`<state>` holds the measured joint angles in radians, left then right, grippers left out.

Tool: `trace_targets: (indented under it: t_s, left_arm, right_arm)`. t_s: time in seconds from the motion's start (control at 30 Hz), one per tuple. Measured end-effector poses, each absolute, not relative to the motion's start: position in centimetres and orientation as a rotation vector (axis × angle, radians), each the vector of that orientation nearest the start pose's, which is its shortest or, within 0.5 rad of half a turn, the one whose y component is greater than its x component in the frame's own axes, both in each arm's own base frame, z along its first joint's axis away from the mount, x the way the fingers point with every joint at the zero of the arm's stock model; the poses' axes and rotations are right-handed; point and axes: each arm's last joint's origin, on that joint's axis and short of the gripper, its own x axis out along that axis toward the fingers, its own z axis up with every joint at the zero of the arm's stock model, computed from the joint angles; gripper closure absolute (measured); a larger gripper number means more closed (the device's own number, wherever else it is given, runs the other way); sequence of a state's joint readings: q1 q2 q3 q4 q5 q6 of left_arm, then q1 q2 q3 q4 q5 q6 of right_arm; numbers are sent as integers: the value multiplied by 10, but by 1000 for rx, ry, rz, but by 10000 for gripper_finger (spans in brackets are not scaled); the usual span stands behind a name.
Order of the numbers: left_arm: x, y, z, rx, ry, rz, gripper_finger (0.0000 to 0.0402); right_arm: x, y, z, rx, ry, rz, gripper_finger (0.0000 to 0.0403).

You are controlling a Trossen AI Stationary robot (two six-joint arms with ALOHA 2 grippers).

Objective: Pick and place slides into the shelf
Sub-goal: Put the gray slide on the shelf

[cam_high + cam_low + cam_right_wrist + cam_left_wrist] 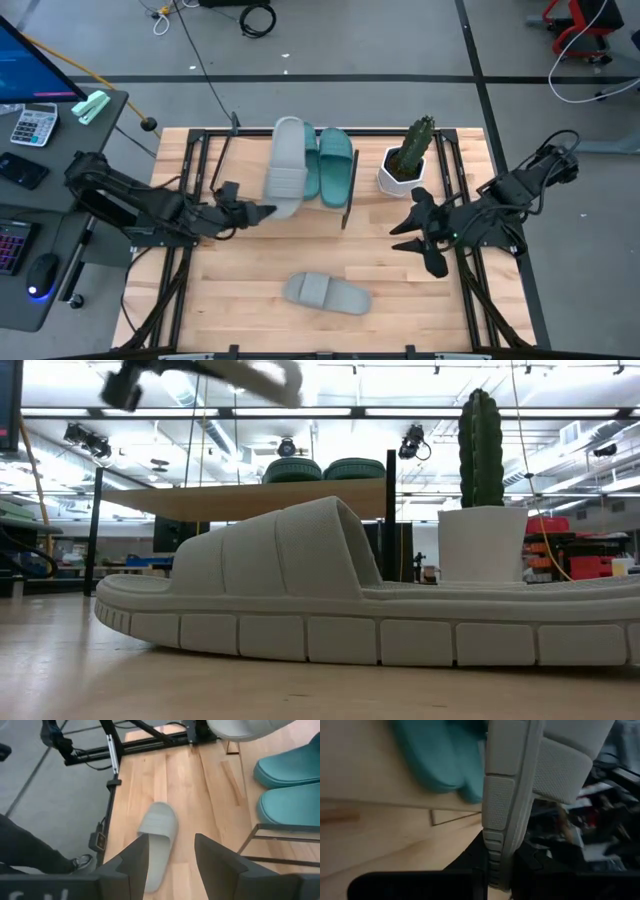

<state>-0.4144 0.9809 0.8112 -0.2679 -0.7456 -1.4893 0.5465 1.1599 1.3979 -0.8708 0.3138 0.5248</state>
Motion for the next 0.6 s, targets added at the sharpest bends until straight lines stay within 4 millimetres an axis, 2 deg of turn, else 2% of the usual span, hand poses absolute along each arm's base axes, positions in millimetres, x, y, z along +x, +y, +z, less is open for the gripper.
trace_targets:
  t_s: [0.17, 0.6]
  left_arm:
    - [183, -61, 295, -1287, 120, 602, 356]
    - [172, -61, 280, -1354, 227, 723, 356]
  right_arm:
    - [192, 106, 402, 232, 630, 63, 239]
    - [192, 105, 403, 226, 621, 45, 239]
